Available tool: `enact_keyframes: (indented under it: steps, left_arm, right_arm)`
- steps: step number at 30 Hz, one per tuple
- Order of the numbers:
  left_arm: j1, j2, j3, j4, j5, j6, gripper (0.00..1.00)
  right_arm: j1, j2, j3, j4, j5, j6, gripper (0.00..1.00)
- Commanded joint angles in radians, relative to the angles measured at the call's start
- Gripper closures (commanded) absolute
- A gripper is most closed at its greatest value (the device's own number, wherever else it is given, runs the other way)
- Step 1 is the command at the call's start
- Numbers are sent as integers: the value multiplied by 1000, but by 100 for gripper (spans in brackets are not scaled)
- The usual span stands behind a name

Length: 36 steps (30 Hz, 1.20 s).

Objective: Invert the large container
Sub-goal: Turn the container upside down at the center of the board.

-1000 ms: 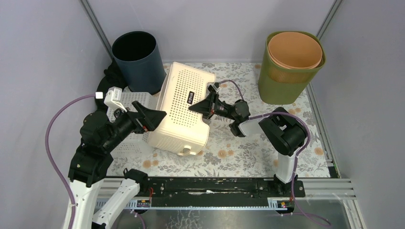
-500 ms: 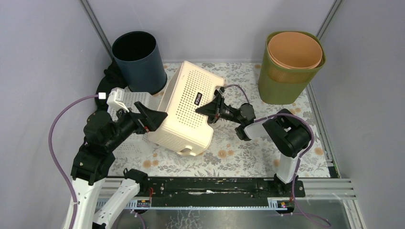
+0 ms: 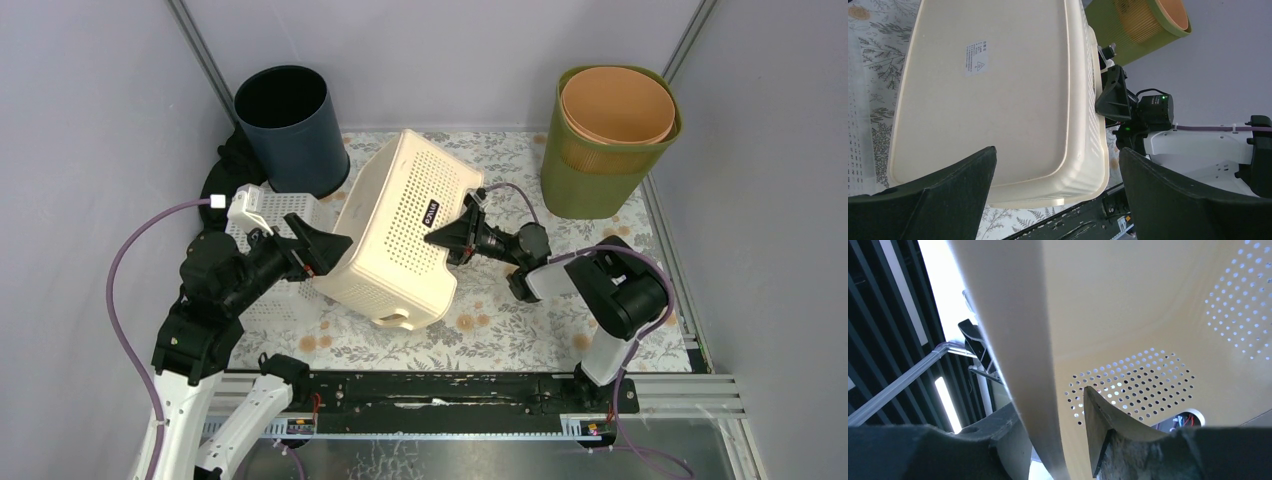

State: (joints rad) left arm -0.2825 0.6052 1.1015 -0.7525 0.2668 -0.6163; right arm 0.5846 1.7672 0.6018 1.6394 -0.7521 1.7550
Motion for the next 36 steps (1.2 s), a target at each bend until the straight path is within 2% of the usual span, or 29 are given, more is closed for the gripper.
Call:
enact_keyframes:
  steps: [1, 11, 18, 36]
  left_arm:
    - [-3, -6, -9, 54, 23, -9, 0]
    - [-3, -12, -17, 56, 29, -13, 0]
    - [-4, -11, -22, 61, 28, -11, 0]
    - [-3, -1, -23, 68, 32, -7, 0]
  right_arm:
    - [-13, -18, -42, -76, -69, -91, 55]
    - [-29, -84, -58, -183, -81, -142, 55]
    - [-35, -147, -59, -326, -88, -226, 54]
    - [-57, -209, -77, -469, -105, -304, 49]
